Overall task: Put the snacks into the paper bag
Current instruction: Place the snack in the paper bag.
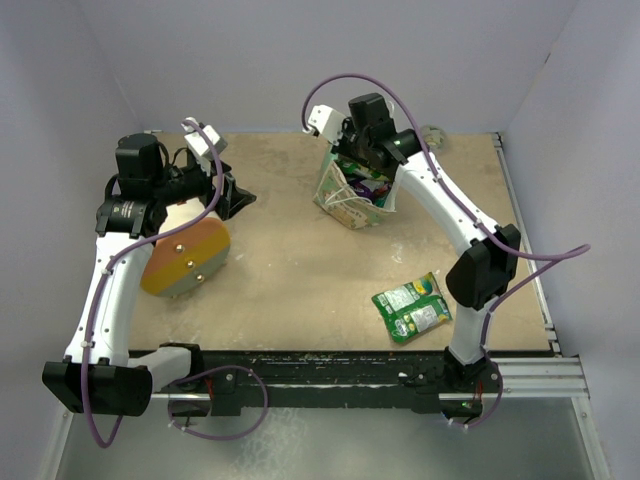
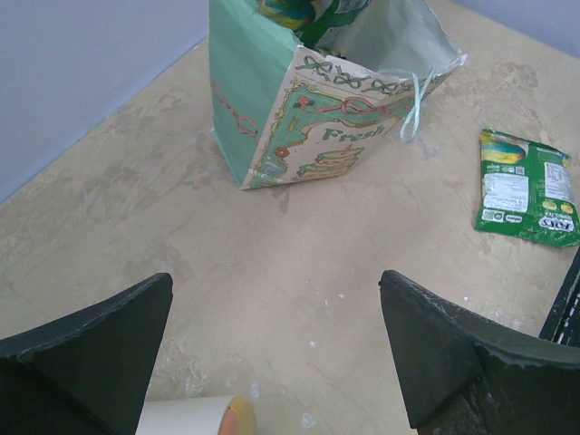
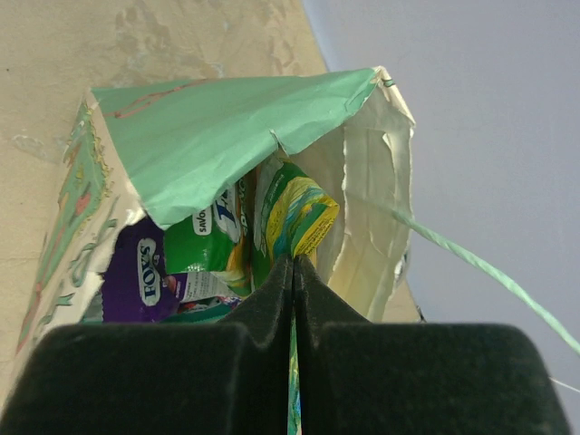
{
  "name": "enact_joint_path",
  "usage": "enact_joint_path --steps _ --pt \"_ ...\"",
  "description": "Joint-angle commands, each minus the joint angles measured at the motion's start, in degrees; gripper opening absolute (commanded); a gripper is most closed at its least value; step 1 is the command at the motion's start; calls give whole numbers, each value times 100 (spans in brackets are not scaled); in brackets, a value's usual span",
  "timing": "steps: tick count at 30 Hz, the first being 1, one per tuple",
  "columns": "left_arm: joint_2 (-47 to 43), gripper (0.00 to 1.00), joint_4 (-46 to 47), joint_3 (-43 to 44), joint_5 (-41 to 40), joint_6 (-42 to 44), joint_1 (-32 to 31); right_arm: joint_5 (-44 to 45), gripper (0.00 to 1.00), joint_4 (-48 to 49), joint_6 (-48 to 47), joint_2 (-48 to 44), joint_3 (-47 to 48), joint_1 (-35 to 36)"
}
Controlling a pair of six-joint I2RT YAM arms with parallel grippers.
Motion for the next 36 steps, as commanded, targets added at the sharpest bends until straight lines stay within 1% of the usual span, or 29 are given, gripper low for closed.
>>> enact_joint_path --steps 1,8,16,19,24,30,36 --pt "-111 99 133 -32 28 143 44 -255 0 327 349 30 -12 -228" --pt "-104 99 123 -38 30 142 44 -746 1 207 640 266 51 -466" --pt "-104 99 124 -47 30 148 44 -880 4 216 747 476 -33 -486" --pt "-117 99 119 -47 22 152 44 -878 7 175 749 557 33 -507" --pt "-130 99 116 -52 27 165 44 -981 16 -17 813 552 274 -526" --pt "-168 99 114 -51 30 166 44 -1144 33 -83 956 200 315 -535" --pt "-200 99 125 -55 53 150 44 -1199 47 -166 1090 -229 261 -543"
